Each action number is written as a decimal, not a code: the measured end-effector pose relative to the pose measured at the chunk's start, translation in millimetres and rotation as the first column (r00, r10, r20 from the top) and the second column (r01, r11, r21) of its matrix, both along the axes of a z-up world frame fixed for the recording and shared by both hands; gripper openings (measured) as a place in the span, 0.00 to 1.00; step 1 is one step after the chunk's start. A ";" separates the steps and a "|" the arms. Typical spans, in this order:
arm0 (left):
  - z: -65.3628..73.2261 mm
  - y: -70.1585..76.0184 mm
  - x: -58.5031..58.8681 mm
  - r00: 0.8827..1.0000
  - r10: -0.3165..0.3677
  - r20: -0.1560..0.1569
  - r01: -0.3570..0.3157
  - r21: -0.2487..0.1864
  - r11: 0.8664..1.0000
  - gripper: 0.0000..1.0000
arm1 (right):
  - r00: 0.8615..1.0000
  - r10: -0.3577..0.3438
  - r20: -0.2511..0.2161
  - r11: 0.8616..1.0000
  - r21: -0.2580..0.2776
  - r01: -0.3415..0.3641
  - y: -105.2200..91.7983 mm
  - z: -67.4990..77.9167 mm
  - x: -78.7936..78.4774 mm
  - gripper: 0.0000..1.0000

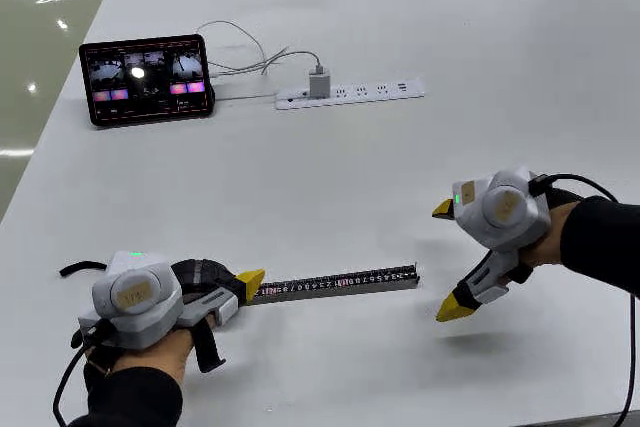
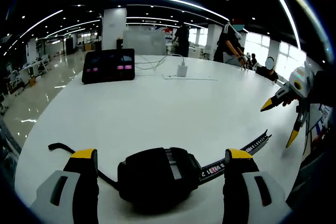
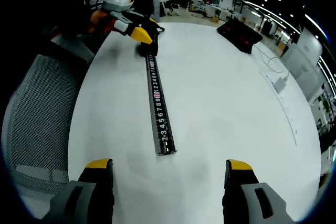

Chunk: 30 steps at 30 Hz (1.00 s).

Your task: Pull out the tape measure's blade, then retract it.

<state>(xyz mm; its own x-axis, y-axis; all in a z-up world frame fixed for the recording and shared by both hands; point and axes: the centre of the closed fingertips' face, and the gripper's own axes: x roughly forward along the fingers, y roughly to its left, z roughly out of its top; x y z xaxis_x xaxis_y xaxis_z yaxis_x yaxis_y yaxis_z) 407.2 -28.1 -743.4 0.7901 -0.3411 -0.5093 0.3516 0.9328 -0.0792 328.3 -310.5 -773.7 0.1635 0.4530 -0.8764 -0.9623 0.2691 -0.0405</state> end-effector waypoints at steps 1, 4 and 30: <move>-0.3 1.0 -0.2 1.000 0.016 0.008 -0.016 -0.013 1.000 0.97 | 1.000 0.010 -0.003 1.000 -0.009 -0.010 0.8 -2.4 1.6 0.83; -3.1 7.6 0.1 0.998 0.025 0.050 -0.028 0.047 0.998 0.99 | 0.999 0.009 -0.035 1.000 0.003 -0.009 5.2 -3.6 3.5 0.73; -8.1 -4.0 -2.4 0.999 -0.008 0.036 0.006 0.033 0.999 0.88 | 0.991 0.113 -0.076 0.990 -0.073 -0.118 18.0 -18.9 4.2 0.23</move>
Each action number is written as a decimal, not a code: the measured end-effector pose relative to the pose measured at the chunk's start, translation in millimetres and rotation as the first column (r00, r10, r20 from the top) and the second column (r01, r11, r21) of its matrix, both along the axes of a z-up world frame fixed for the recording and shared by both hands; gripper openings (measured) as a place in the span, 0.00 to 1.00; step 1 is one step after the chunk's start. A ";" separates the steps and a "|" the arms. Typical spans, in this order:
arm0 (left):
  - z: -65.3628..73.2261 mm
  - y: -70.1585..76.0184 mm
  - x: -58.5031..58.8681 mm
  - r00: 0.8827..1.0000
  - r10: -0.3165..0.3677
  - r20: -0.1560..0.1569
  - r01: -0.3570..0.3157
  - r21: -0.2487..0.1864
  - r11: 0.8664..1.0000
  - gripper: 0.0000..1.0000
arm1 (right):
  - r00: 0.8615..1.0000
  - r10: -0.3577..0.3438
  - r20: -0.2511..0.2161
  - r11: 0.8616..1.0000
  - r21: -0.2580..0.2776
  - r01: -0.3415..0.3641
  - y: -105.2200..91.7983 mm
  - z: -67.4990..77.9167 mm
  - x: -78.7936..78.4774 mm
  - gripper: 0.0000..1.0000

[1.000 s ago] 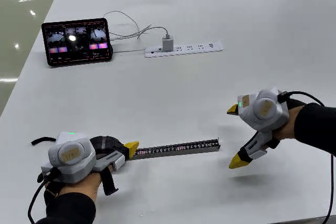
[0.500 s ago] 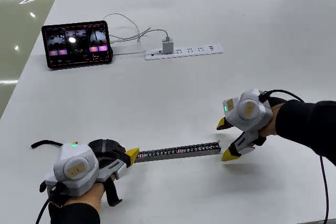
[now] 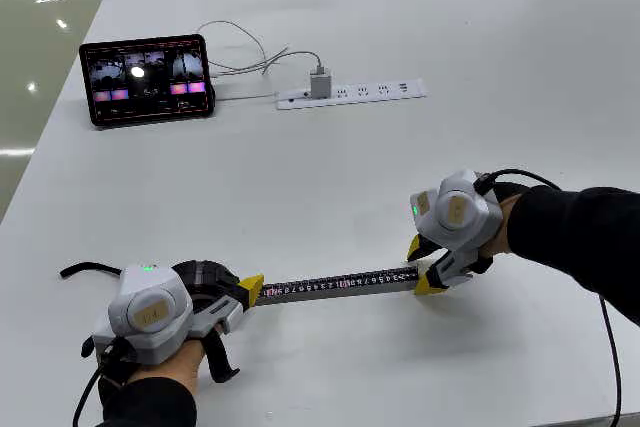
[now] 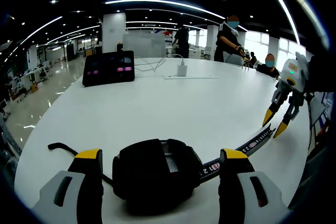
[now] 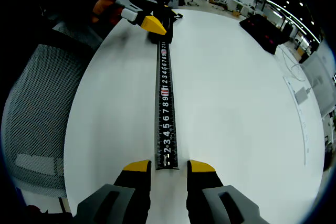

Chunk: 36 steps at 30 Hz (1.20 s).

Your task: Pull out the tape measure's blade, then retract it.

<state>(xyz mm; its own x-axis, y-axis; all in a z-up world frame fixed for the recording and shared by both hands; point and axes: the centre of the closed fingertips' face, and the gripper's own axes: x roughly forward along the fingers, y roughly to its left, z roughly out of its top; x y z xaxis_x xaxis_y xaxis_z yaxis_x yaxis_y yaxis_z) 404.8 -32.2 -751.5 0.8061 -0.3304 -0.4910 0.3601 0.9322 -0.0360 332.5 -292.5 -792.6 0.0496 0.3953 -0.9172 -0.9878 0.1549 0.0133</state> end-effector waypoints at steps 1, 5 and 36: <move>0.3 -0.4 -0.1 1.000 -0.002 0.000 0.002 0.000 1.000 0.88 | 1.000 0.002 -0.003 1.000 0.002 -0.002 0.6 0.5 -1.0 0.22; -0.7 -0.3 -0.6 1.000 0.003 -0.005 -0.003 0.001 1.000 0.86 | 1.000 0.011 -0.003 1.000 -0.010 -0.011 -0.5 -1.6 -2.2 0.18; -3.5 6.4 -4.6 0.998 0.046 -0.037 -0.045 0.008 0.999 0.63 | 0.997 -0.079 -0.019 0.994 -0.075 0.078 -1.9 -2.5 -0.8 0.10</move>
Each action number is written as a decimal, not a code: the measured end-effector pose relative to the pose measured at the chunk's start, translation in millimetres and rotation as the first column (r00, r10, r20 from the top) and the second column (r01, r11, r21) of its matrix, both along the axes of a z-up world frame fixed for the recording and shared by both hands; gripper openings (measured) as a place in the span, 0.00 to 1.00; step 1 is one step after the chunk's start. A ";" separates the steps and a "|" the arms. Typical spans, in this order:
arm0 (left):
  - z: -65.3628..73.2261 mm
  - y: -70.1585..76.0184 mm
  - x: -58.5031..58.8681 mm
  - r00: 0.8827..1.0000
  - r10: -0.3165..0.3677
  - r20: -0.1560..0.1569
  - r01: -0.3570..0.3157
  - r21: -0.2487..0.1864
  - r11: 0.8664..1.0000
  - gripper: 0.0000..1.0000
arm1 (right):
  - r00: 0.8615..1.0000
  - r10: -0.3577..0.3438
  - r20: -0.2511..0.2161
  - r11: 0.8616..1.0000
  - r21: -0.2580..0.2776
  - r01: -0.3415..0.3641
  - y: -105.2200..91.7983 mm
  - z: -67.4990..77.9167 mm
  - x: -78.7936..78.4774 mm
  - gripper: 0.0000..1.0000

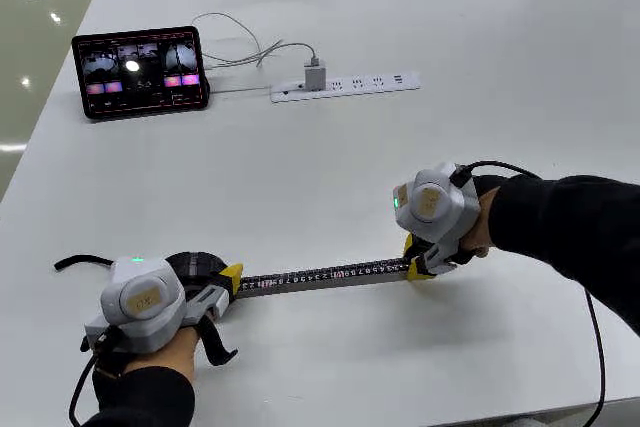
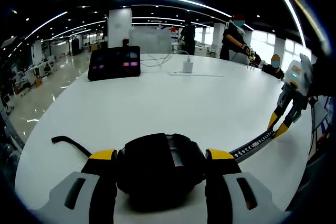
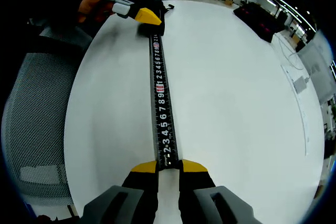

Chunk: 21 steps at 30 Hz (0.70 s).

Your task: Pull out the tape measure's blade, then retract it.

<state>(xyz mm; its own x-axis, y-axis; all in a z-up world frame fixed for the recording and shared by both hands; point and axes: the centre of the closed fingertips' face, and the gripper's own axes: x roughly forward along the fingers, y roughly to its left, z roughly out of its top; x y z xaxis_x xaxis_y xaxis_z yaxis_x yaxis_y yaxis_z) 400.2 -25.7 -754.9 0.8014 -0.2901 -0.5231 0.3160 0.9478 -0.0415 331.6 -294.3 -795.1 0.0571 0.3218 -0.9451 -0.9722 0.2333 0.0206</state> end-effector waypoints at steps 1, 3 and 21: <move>-0.5 0.4 0.1 1.000 0.000 0.000 0.000 -0.003 1.000 0.63 | 1.000 -0.003 0.000 1.000 -0.001 0.003 -0.1 0.0 0.1 0.10; -0.5 0.2 -0.5 1.000 -0.003 -0.004 0.003 -0.010 1.000 0.63 | 1.000 -0.013 -0.002 1.000 0.000 0.013 -0.2 0.0 0.3 0.10; -1.5 -0.2 -1.0 0.998 -0.033 -0.045 0.033 0.003 0.999 0.59 | 1.000 -0.014 0.001 1.000 0.023 0.014 2.4 0.6 1.5 0.09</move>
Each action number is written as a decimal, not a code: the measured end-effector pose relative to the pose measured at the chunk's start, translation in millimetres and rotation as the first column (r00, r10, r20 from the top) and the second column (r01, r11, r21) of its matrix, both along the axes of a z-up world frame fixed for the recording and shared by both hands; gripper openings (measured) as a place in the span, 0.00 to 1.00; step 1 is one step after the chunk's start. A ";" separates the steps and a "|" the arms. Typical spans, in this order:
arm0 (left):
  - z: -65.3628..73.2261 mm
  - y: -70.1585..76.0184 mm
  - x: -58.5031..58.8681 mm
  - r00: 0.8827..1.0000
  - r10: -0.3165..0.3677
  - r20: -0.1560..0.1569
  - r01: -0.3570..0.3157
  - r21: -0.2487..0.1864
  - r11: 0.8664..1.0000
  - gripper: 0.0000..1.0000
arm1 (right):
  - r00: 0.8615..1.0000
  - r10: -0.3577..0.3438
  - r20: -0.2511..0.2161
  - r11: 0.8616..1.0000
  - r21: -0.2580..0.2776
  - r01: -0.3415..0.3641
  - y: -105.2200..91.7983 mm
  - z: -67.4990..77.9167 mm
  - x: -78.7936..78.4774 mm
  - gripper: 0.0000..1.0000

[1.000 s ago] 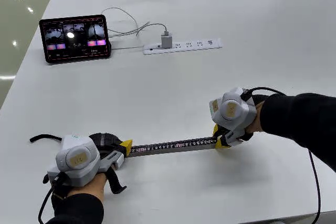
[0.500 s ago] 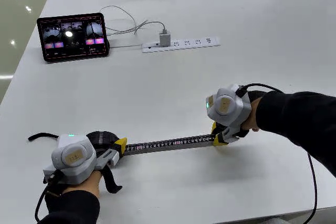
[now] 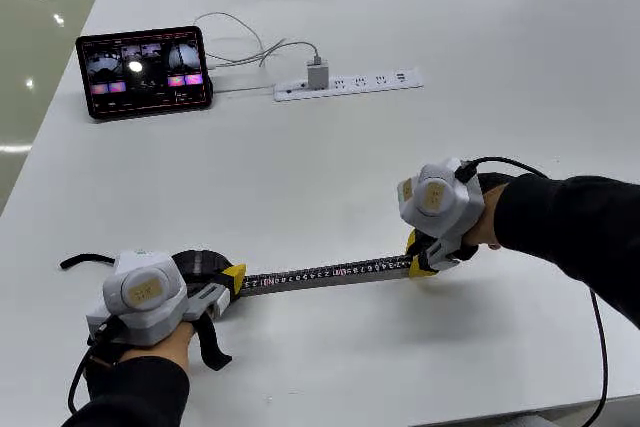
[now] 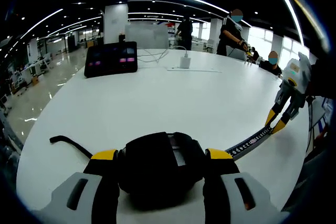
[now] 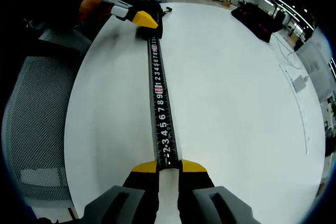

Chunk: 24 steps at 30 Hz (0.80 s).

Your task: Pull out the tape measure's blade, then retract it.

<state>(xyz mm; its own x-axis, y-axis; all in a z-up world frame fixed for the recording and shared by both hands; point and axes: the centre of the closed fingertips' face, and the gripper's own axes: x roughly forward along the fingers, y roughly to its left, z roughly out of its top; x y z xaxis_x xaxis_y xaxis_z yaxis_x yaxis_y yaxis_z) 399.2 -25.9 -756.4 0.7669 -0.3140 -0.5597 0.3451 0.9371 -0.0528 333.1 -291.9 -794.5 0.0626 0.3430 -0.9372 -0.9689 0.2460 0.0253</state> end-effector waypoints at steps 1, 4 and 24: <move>-0.1 0.0 0.0 1.000 -0.001 0.000 0.001 0.000 1.000 0.59 | 1.000 -0.001 0.002 1.000 0.001 0.001 0.9 0.2 -0.1 0.09; -0.2 0.1 -0.1 1.000 -0.006 0.000 0.006 -0.001 1.000 0.59 | 1.000 0.003 0.006 1.000 0.004 -0.003 2.9 0.3 0.1 0.08; -1.6 0.0 -0.5 0.999 -0.028 -0.019 0.028 -0.004 1.000 0.59 | 1.000 0.022 -0.009 1.000 0.009 -0.022 12.1 -0.7 0.4 0.09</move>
<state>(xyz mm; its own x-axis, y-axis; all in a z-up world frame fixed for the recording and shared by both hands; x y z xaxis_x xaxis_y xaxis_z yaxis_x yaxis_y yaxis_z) 398.7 -25.9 -758.0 0.7473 -0.3371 -0.5726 0.3697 0.9270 -0.0631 333.5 -279.8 -795.2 0.0465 0.3529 -0.9345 -0.9739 0.2240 0.0361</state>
